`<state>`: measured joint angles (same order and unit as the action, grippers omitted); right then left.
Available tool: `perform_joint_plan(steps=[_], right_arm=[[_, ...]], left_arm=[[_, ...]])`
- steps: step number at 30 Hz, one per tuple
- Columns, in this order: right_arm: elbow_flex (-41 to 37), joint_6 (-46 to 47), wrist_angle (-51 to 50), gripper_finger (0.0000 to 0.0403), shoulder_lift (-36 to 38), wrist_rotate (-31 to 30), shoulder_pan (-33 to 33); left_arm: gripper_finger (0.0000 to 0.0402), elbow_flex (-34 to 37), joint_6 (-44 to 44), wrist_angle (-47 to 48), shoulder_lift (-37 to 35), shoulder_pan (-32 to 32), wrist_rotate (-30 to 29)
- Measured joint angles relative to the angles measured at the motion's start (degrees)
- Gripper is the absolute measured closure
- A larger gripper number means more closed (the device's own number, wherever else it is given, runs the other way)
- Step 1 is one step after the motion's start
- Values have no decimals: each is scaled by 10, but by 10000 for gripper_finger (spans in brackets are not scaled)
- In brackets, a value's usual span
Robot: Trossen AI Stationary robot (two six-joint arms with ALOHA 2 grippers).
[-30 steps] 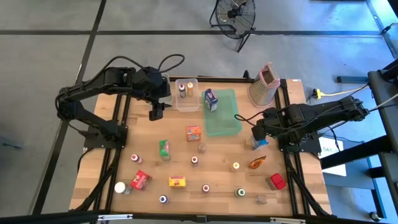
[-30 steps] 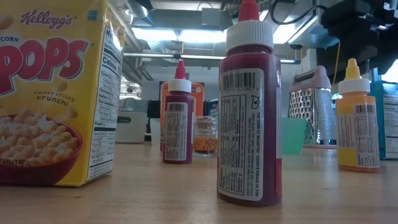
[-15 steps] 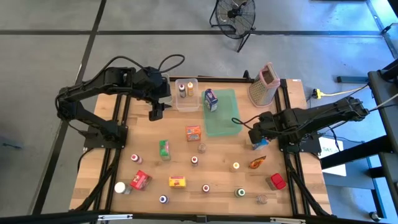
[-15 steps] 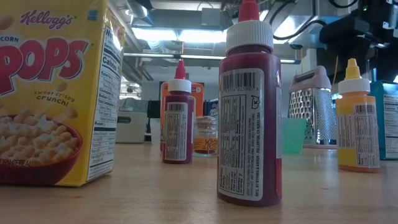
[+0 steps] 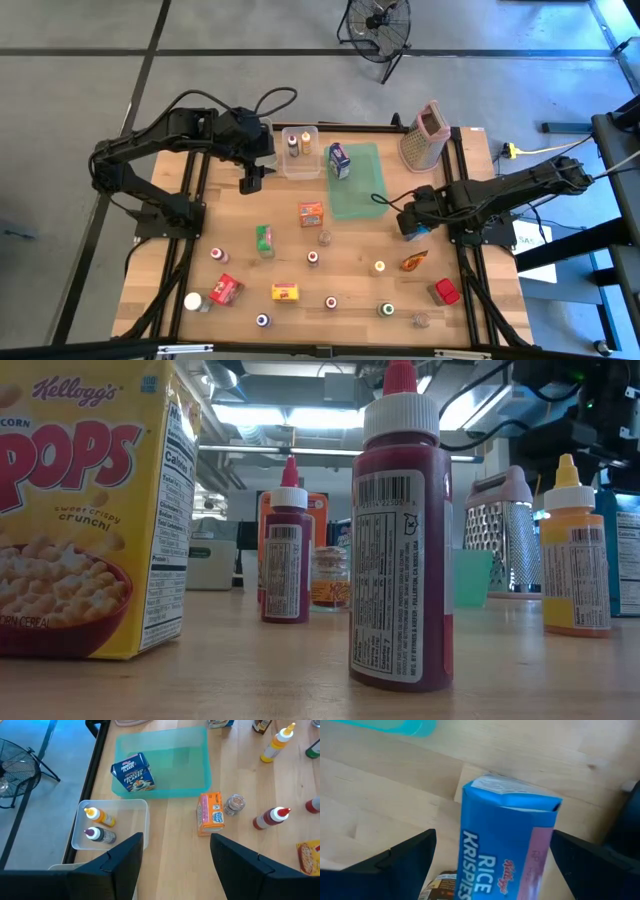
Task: Pick & Place Kitchen Items
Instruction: Put the light blue cereal box into the blue bin
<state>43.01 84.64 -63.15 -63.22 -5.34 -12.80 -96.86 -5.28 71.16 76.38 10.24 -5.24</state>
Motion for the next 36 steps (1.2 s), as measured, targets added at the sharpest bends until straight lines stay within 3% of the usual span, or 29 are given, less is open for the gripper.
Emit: perform_joint_plan(steps=[12, 31, 36], right_arm=[[-1, -21, 1, 39, 0, 0, 0], [-1, -22, 0, 202, 0, 17, 1], [6, -16, -19, 241, 0, 52, 1]], left_arm=[[176, 0, 1, 0, 0, 0, 0], [176, 0, 30, 0, 0, 0, 0], [176, 0, 31, 0, 0, 0, 0]])
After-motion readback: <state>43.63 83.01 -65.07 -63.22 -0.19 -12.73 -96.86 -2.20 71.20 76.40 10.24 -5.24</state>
